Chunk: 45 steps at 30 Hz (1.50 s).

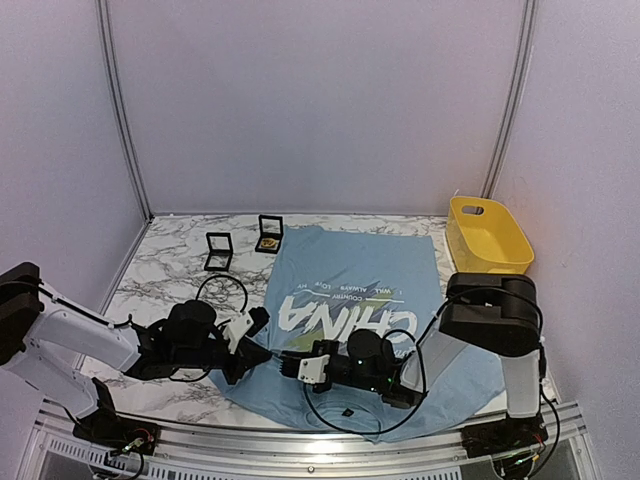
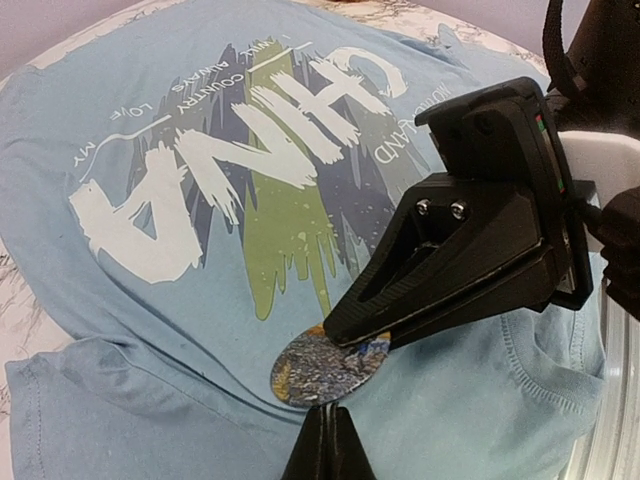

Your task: Pin the brooch onto the clothing

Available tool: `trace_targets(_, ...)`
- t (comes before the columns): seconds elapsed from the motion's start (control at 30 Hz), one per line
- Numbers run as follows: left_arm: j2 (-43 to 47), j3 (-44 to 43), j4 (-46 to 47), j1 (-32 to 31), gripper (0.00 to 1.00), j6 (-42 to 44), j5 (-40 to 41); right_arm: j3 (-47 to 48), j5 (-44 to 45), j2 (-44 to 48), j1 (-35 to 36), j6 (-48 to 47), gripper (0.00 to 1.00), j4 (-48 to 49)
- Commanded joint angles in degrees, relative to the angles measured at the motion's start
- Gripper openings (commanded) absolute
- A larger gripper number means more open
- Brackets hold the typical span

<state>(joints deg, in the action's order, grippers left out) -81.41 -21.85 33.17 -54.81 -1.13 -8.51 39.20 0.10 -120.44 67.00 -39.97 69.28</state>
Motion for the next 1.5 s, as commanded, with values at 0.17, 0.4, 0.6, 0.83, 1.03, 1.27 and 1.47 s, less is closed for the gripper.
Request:
trace_targets(0.17,0.28,0.84,1.33,1.00,0.00,-0.19,0.24,-1.44,-19.02,3.97,-3.78,17.98,0.00,0.28)
trace_targets(0.4,-0.32,1.16,1.36,1.02,0.00,0.04,-0.40,-1.34,-24.42,3.08,-6.16,22.96,0.00,3.55)
trace_targets(0.6,1.83,1.97,1.54,1.00,0.49,2.72,0.65,0.02,-27.96,2.60,-7.12,26.09,0.00,2.99)
trace_targets(0.83,5.33,2.49,4.24,1.11,0.45,6.61,1.49,0.21,-29.05,3.25,-7.32,25.58,0.00,0.95)
trace_targets(1.03,2.06,2.24,4.54,0.95,0.41,10.23,-3.25,0.25,-29.30,3.69,-7.41,24.90,0.00,0.31)
trace_targets(1.27,0.85,1.70,5.16,0.70,0.40,14.08,-3.92,0.13,-30.89,4.25,-7.42,23.71,0.00,-1.16)
trace_targets(1.47,-0.11,1.69,6.82,0.12,0.31,16.78,-6.53,0.70,-31.65,4.60,-7.41,22.75,0.00,-2.61)
